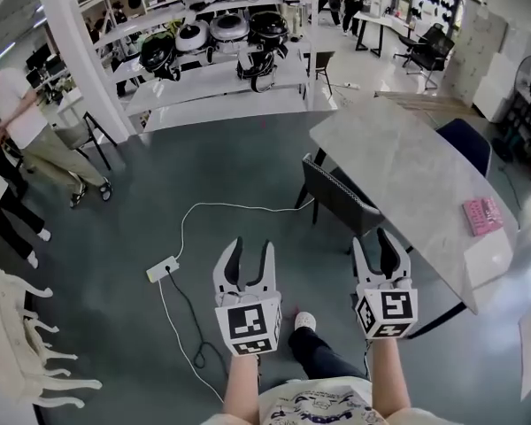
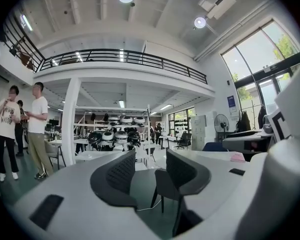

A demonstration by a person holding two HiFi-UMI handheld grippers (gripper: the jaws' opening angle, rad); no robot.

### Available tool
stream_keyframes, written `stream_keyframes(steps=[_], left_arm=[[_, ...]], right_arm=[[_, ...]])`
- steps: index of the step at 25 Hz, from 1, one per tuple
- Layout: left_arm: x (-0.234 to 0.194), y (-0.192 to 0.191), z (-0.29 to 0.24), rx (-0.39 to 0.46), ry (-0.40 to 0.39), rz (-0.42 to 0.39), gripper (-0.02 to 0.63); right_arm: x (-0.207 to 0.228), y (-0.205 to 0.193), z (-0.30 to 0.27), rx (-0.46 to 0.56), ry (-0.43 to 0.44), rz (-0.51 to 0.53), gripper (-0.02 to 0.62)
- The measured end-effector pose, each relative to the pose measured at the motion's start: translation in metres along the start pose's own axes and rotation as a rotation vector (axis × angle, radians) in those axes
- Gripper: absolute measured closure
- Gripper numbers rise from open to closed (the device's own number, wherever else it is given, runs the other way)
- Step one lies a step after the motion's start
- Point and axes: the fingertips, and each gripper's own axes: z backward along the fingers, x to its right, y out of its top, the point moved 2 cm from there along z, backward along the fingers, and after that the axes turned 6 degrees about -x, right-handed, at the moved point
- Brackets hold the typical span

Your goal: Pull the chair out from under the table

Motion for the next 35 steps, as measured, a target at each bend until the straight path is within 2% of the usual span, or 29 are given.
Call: stream_keyframes(steps=[6,11,16,20,27,35], left_arm=[[-0.005,0.028,-0.1,0.003,0.009,-0.006,0.397],[-0.002,0.044,-0.167,0.02,-0.004,-0.043,0.397],[0.007,0.045,-0.219,-0.013,-0.044,-0.063,0.397],[-0.006,0.03,-0.262,-0.045,-0.083,-0.083,0.397],[-0.011,0.017,-0.335,-0.078,-0.176,-0.101,0.397],[-0.011,0.011,-0.451,-0.125,-0.391,-0.175,0.397]], right_arm=[[0.039,0.024,-0.094,0.006,0.017,0.03,0.387],[0.071,0.028,-0.152,-0.011,0.008,0.034,0.383],[0.091,0.023,-0.194,-0.048,0.005,0.03,0.382],[0.087,0.006,-0.233,-0.082,0.0,0.033,0.377],[0.097,-0.013,-0.28,-0.137,-0.056,0.027,0.371],[0.116,-0.029,-0.348,-0.209,-0.217,-0.009,0.364]])
